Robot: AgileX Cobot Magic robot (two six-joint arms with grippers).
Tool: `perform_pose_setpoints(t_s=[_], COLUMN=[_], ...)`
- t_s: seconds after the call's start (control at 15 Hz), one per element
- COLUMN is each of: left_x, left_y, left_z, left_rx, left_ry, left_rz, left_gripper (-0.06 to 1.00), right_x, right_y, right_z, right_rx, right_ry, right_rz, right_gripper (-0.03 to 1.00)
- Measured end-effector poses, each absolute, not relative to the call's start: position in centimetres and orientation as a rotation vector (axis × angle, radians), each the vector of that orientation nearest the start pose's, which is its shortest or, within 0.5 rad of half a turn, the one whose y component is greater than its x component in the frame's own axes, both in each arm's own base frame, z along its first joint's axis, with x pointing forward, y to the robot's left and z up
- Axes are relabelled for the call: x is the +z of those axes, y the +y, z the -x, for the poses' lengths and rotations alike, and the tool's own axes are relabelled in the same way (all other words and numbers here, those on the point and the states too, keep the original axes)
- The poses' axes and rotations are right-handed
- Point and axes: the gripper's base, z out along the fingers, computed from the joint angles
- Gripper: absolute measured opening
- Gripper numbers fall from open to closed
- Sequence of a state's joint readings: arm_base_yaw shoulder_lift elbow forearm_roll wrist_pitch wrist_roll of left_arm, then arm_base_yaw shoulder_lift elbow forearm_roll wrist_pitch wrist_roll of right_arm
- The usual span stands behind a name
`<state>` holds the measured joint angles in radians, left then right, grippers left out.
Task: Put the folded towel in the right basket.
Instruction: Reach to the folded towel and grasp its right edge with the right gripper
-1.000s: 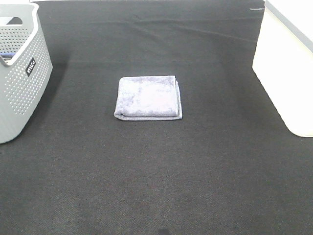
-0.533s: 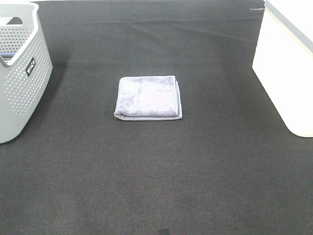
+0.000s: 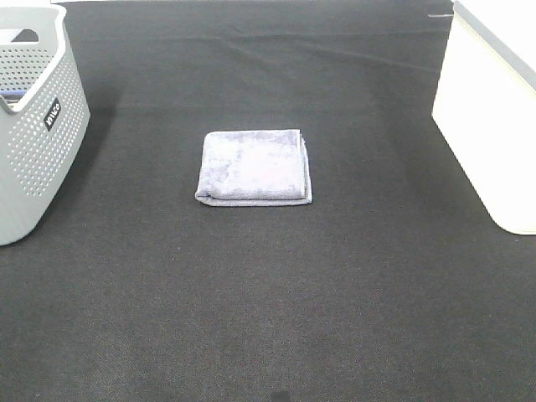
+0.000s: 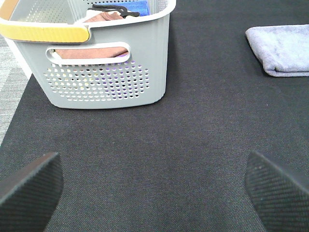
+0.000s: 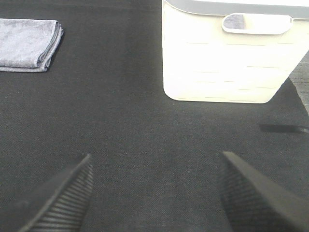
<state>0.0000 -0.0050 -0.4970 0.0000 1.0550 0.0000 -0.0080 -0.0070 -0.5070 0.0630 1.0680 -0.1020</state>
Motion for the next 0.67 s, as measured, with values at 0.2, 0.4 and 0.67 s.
perform_pose_setpoints(t_s=[0.2,0.4,0.67], left_x=[27.69,27.69,27.69], left_y=[0.00,0.00,0.00], left_z=[0.51,0.51,0.51], left_rx=[0.000,0.000,0.000], left_ry=[2.037,2.037,2.037], left_rz=[0.000,0.000,0.000], left_gripper=[0.97,0.97,0.97], right_x=[27.87,27.87,28.26], right_y=[0.51,0.57,0.56], right_z=[0.71,0.72,0.61], right_rx=[0.006,0.016,0.015], right_ry=[2.034,2.033,2.013], right_rz=[0.099,0.100,0.098], right_gripper=[0.69,0.69,0.69])
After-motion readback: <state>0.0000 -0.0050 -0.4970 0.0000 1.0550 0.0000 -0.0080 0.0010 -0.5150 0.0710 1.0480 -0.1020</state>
